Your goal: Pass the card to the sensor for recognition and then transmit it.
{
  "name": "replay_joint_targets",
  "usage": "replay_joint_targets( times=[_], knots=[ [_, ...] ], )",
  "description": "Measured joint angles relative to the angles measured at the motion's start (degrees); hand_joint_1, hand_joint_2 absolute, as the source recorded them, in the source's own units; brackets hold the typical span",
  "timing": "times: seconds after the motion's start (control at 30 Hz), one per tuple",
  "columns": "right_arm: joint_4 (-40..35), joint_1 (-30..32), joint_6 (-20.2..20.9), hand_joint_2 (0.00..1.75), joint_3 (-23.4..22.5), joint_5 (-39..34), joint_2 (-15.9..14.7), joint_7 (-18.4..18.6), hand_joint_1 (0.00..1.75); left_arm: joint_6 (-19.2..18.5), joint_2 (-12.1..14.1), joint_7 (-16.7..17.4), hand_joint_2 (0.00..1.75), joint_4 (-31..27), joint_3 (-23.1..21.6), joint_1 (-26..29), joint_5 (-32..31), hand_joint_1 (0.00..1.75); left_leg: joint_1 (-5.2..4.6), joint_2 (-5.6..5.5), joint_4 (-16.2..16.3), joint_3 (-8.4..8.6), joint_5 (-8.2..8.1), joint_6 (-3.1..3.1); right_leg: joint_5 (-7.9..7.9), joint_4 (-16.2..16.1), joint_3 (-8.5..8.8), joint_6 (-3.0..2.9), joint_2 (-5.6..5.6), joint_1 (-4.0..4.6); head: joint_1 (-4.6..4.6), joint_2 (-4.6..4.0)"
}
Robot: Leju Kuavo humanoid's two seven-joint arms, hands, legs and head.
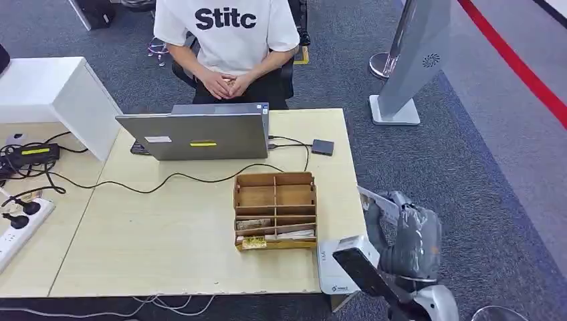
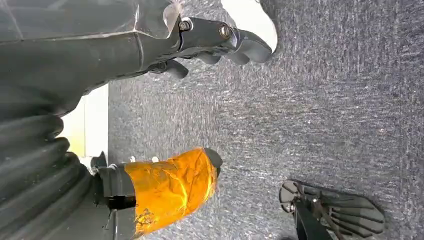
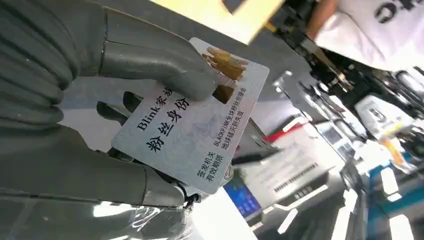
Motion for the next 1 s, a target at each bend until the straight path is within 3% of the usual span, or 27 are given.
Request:
replay_joint_targets(
  times=[0.2, 0.37, 0.83, 1.0],
  knots=[
    [5.54, 5.68, 0.22, 1.75, 0.46, -6.6, -1.14, 0.59, 1.75, 0.33, -0.22, -0.2, 1.75, 0.0, 1.46, -0.14, -1.44, 0.0, 0.0, 0.06, 0.0, 0.02, -0.01, 0.01, 0.0, 0.0, 0.0, -0.01, 0.03, 0.0, -0.02, 0.0],
    [11.41, 6.16, 0.33, 1.75, 0.46, -8.72, -1.42, 0.2, 1.75, 0.33, -0.26, -0.22, 1.75, 0.0, 2.1, -0.25, -2.67, 0.0, 0.0, 0.06, 0.0, 0.06, 0.03, 0.01, 0.03, 0.0, 0.03, -0.02, 0.03, 0.0, -0.02, 0.0],
    [14.91, 6.25, 2.3, 1.75, 0.46, -8.96, -1.62, 0.55, 1.75, 0.33, -0.26, -0.24, 1.75, 0.0, 2.93, -0.39, -4.28, 0.0, 0.0, 0.07, 0.0, 0.06, 0.02, 0.01, 0.02, 0.0, 0.04, -0.01, 0.03, 0.0, -0.02, 0.0],
    [17.38, 5.54, 4.09, 1.75, 0.44, -12.39, -1.62, -0.31, 1.75, 0.31, -0.26, -0.26, 1.75, 0.0, 3.3, -0.5, -5.53, 0.0, 0.0, 0.07, 0.0, 0.06, 0.03, 0.01, 0.02, 0.0, 0.04, -0.01, 0.03, 0.0, -0.02, 0.0]
  ],
)
